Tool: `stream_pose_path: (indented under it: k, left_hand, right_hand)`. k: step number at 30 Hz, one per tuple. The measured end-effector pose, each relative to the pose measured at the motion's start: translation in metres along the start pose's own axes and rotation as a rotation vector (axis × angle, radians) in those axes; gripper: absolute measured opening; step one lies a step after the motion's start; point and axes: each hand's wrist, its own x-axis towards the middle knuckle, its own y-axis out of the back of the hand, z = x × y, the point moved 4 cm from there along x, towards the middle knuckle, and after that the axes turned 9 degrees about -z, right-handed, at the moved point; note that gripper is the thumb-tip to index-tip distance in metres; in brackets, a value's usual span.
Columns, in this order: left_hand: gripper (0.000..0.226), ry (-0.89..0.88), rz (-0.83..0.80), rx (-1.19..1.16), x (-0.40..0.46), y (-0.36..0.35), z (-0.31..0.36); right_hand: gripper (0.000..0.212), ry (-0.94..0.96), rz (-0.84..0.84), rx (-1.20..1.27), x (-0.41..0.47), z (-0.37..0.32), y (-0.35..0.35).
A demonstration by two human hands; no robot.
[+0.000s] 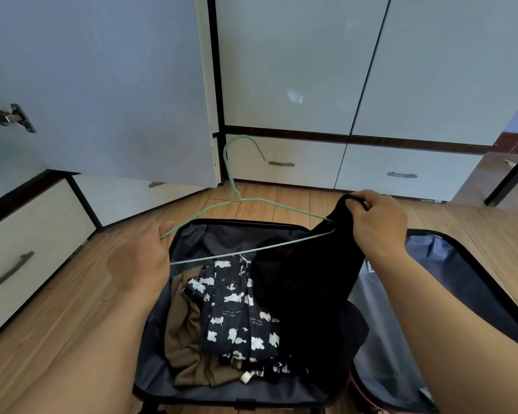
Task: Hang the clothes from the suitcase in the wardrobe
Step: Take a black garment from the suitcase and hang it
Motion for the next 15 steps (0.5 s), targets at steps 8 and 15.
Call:
stream_pose_path:
  k: [8,15]
  left_hand:
    - [0.029,0.033,-0.094,-0.193,0.0,0.002,0.019]
    - [0.028,-0.029,-0.148,-0.171,0.013,0.005,0.048]
  right_hand:
    - [0.023,-0.011,-0.024,-0.021,-0.004,0.004,0.008]
    - [0.021,-0.008,-0.112,0.039,-0.003,-0.001,0.001]
